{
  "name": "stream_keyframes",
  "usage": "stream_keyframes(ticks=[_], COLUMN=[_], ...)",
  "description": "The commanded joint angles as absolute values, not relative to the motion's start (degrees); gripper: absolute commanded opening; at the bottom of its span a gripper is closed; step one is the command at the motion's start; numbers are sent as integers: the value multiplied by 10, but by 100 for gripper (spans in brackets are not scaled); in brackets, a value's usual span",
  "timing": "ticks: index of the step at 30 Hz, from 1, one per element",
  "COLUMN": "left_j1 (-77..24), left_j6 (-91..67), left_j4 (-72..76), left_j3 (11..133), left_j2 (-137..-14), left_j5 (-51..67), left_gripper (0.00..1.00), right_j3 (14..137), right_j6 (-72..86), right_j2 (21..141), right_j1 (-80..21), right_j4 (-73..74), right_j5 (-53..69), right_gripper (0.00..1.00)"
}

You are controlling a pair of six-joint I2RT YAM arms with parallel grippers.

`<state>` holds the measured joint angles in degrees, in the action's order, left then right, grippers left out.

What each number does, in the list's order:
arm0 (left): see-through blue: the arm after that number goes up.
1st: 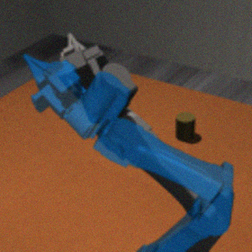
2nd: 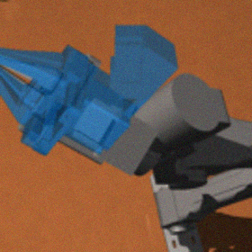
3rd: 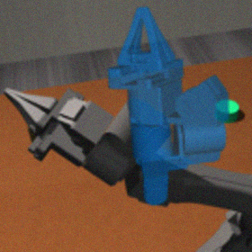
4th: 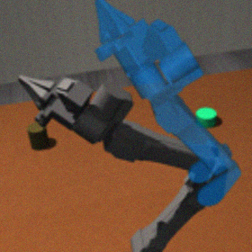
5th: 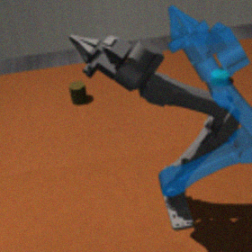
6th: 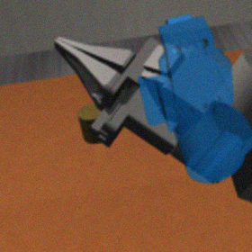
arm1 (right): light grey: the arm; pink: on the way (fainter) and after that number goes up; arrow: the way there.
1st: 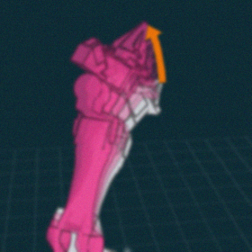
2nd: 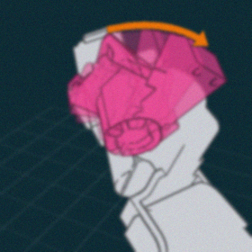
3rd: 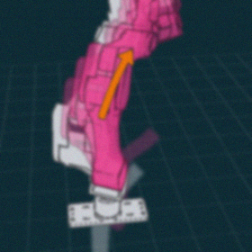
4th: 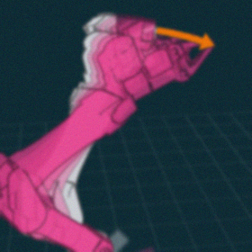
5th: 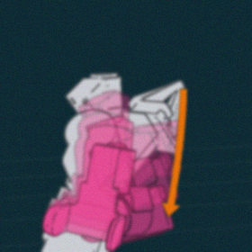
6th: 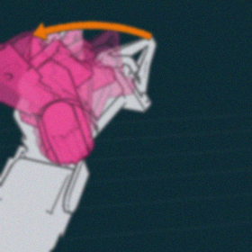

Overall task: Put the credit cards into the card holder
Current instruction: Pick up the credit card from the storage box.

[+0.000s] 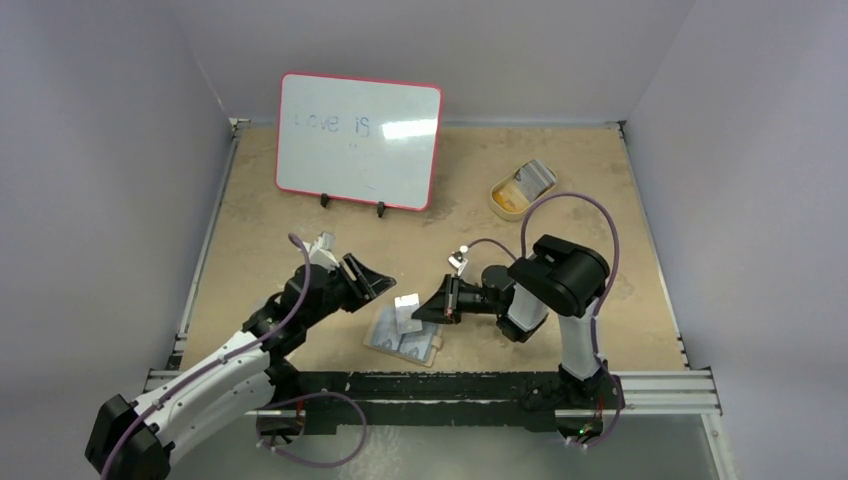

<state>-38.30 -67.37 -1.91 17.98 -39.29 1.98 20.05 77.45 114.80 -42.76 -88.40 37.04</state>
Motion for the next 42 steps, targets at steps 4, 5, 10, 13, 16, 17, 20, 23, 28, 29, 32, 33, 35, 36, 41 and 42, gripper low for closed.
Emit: stream_keyframes(ticks=[4,5,10,13,16,17,20,23,28,29,32,33,35,36,41,42], left_j1=[-381,-381,-381,-381,-381,-381,-381,-381,-381,-381,-381,-381,-381,-381,-381,-381], left_j6=[-667,-673,-698,-717,-728,-728,-725,-722,-715,-712,-708,-706,-701,-698,-691,-692], left_j4=[-12,-3,36,81,108,109,103,103,96,91,79,71,53,42,8,7], left_j3=[186,183,175,163,149,147,144,144,148,150,154,156,163,169,191,191], left_j2=[-414,-413,-426,-444,-455,-457,-458,-460,-477,-481,-485,-484,-483,-483,-487,-486], left_j5=[27,30,53,76,85,85,83,83,82,81,81,77,72,69,68,68], left_gripper=[50,50,51,47,45,45,46,48,49,49,50,50,50,50,51,51], right_j3=[186,186,191,195,196,196,194,195,199,201,200,199,199,199,205,206], right_j6=[802,802,807,809,814,815,816,818,823,824,826,826,826,828,830,829], right_j2=[1097,1093,1080,1074,1073,1072,1068,1064,1064,1063,1060,1060,1061,1062,1061,1060], right_j1=[-433,-433,-434,-435,-435,-435,-435,-435,-437,-437,-437,-437,-437,-437,-437,-437], right_j4=[-1175,-1175,-1174,-1175,-1175,-1175,-1175,-1175,-1175,-1175,-1173,-1171,-1170,-1170,-1168,-1166], right_j5=[369,369,370,370,366,366,363,360,360,360,360,360,360,359,359,359], right_gripper=[2,2,3,4,5,5,6,6,6,6,6,6,7,7,7,7])
